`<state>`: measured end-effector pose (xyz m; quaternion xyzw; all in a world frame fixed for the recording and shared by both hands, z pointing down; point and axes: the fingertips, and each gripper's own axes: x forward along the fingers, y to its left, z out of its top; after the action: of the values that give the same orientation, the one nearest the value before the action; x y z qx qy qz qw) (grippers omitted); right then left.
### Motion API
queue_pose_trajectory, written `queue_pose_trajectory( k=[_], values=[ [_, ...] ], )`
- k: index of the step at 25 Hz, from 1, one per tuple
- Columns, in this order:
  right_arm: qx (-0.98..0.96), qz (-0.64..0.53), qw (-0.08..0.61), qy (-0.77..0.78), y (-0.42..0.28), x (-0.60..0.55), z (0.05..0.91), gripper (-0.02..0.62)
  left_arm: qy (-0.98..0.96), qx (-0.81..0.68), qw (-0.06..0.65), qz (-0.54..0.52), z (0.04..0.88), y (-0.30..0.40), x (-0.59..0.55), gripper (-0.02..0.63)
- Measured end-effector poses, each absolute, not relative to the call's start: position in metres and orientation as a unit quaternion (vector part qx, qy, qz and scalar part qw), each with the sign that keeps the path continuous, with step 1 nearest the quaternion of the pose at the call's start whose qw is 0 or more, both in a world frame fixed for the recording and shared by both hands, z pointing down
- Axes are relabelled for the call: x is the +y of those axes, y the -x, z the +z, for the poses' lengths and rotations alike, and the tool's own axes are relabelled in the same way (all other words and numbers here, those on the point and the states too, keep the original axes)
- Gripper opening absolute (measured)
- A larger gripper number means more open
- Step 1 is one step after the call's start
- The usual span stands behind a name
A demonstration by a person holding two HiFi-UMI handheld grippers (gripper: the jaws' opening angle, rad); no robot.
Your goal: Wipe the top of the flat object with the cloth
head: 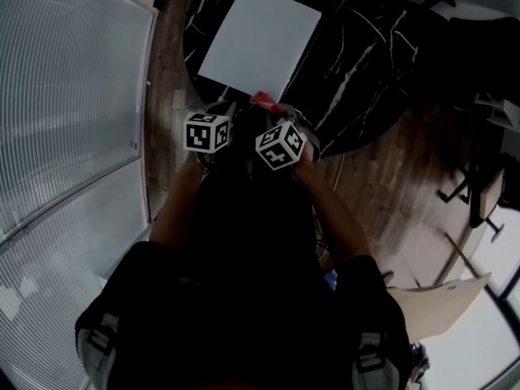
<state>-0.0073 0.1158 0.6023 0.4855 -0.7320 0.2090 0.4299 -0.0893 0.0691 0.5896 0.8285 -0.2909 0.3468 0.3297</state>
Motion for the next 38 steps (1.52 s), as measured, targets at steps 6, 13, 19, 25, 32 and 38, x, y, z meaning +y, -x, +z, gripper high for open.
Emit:
queue_pose_trajectory(
  k=[6,13,19,25,32,38],
  values=[
    [-0.743,0.200,0.408,-0.491,0.002,0.117,0.596,0.009,-0.830,-0.297,0.333,0.336,0.580,0.082,0.078,0.001],
    [-0.763,0.273,0.243,-0.533,0.006,0.111,0.553,0.009,-0.839,-0.316,0.327,0.299,0.541,0.090,0.079,0.002],
    [-0.723,0.287,0.105,-0.620,-0.010,0.095,0.509,0.008,-0.861,-0.323,0.305,0.247,0.495,0.093,0.065,0.002],
    [-0.703,0.255,0.062,-0.661,0.006,0.096,0.467,0.006,-0.890,-0.297,0.289,0.192,0.442,0.099,0.069,0.002],
    [-0.698,0.203,0.067,-0.683,0.035,0.115,0.410,0.006,-0.911,-0.299,0.233,0.164,0.397,0.137,0.085,0.001],
    [-0.681,0.153,0.042,-0.715,0.056,0.148,0.350,0.006,-0.932,-0.292,0.180,0.118,0.343,0.167,0.112,0.000]
  ],
)
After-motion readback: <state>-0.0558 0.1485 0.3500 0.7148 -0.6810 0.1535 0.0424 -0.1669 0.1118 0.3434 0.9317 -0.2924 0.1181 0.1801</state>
